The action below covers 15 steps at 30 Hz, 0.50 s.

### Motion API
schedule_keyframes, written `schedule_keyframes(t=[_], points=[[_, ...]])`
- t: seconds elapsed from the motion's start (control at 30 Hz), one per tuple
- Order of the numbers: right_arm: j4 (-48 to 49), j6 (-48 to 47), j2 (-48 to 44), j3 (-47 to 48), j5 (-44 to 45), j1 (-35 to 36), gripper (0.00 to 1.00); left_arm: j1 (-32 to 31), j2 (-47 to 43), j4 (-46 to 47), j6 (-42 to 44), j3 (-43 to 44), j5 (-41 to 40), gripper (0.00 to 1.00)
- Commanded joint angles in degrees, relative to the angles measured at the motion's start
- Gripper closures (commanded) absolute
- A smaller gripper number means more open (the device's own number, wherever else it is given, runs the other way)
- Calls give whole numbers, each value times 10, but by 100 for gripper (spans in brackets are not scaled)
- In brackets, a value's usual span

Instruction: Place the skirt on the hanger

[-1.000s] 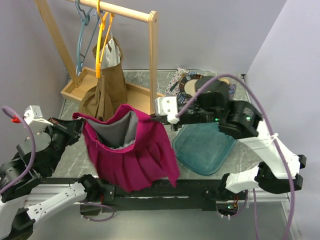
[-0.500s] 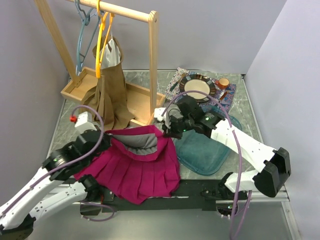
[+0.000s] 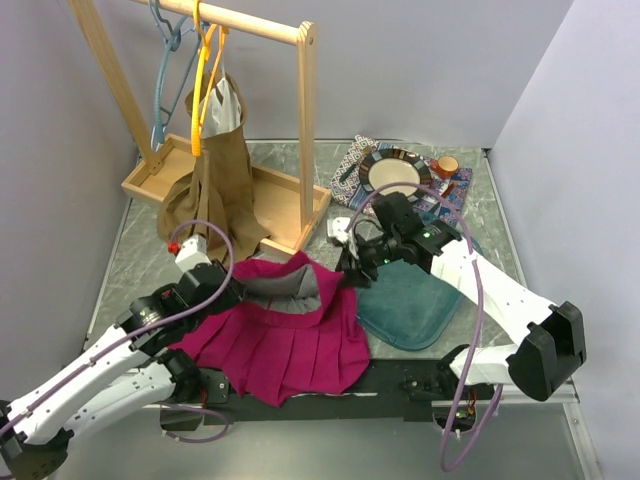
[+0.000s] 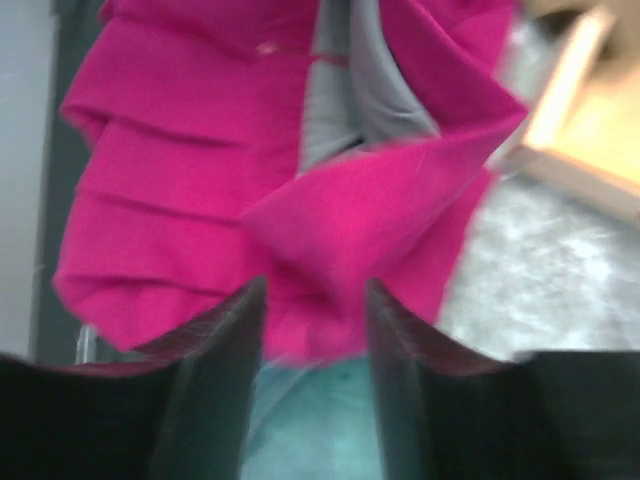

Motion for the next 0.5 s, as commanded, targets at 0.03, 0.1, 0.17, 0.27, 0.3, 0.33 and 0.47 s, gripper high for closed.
schedule_keyframes(t=[0.03,0.1,0.17,0.27,0.3,0.33,0.47], points=[[-30,-5,-53,-18,-20,-6,26,1,-75,-20,10,54,60,45],[2,25,-97,-29,-9,-16,12,1,-98,-38,49,102,60,31],[30,48,-118,-49,-23,-47,4,1,-94,-53,110,190,43,19],[36,58,-137,-68,-78,-98,3,0,-38,-79,193,324,-27,15],[37,59,-143,-72,-86,-106,3,0,-15,-81,217,358,-46,15],[37,59,-145,-81,-95,-116,3,0,34,-79,260,425,-81,15],[40,58,-158,-95,-117,-123,3,1,155,-21,374,562,-146,12]])
